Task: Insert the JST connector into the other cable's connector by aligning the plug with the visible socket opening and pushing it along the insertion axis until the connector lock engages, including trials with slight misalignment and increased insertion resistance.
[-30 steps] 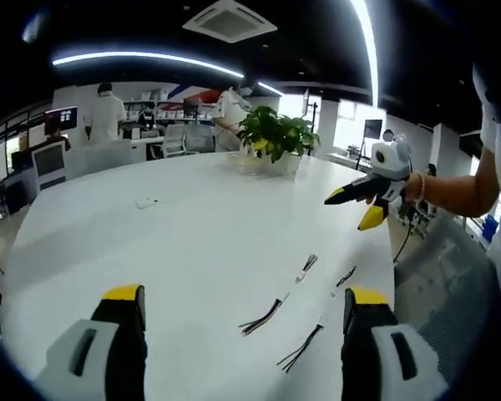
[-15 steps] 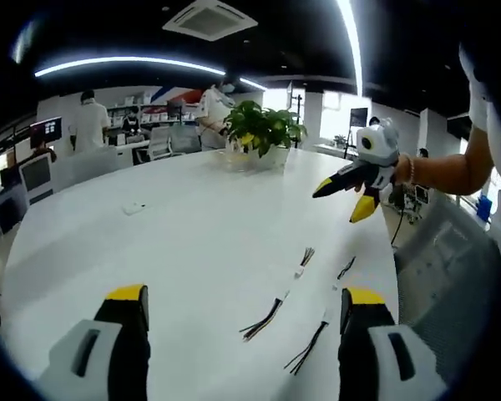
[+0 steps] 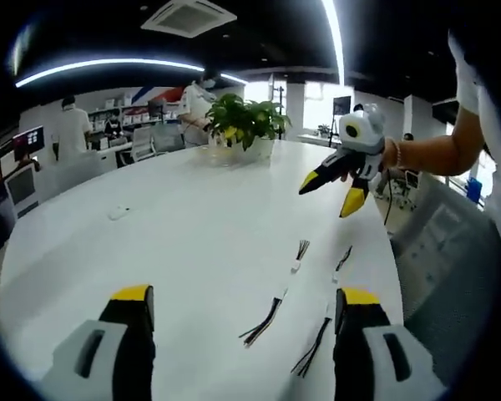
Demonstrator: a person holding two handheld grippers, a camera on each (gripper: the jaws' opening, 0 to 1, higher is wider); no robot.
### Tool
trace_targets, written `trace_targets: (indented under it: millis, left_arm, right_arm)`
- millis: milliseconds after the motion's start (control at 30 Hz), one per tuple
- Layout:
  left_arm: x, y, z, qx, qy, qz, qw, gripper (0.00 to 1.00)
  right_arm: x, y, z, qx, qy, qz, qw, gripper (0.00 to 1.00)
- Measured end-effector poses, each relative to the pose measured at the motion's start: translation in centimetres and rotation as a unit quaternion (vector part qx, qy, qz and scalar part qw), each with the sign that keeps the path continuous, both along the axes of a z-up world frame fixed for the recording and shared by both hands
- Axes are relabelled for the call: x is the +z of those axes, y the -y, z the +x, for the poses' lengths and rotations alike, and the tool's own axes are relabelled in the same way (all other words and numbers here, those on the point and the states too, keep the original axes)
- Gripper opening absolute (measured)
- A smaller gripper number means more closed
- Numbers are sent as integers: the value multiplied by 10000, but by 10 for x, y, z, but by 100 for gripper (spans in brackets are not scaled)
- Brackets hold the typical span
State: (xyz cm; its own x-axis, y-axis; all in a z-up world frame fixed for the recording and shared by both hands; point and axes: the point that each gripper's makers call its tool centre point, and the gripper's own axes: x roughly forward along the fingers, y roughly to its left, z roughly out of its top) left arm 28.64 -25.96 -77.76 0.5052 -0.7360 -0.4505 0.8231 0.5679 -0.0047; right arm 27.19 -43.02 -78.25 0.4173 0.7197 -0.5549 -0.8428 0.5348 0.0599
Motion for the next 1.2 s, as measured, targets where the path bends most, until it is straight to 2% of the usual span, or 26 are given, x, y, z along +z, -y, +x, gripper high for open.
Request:
trace_targets:
  millis: [167,367,1200]
  left_arm:
    - [-3,5,1,-152,19,6,9999,87]
    - [-8,9,4,-289,57,135,9995,82]
    - [-32,24,-2,-827,-53,478,9954,78]
  right_arm:
    - [-3,-4,1,168,48,-67,9998,53]
    - [-10,-6,1,279,-48,-113,9995,53]
    - [-31,-14,-3,811,-135,-409,9958,50]
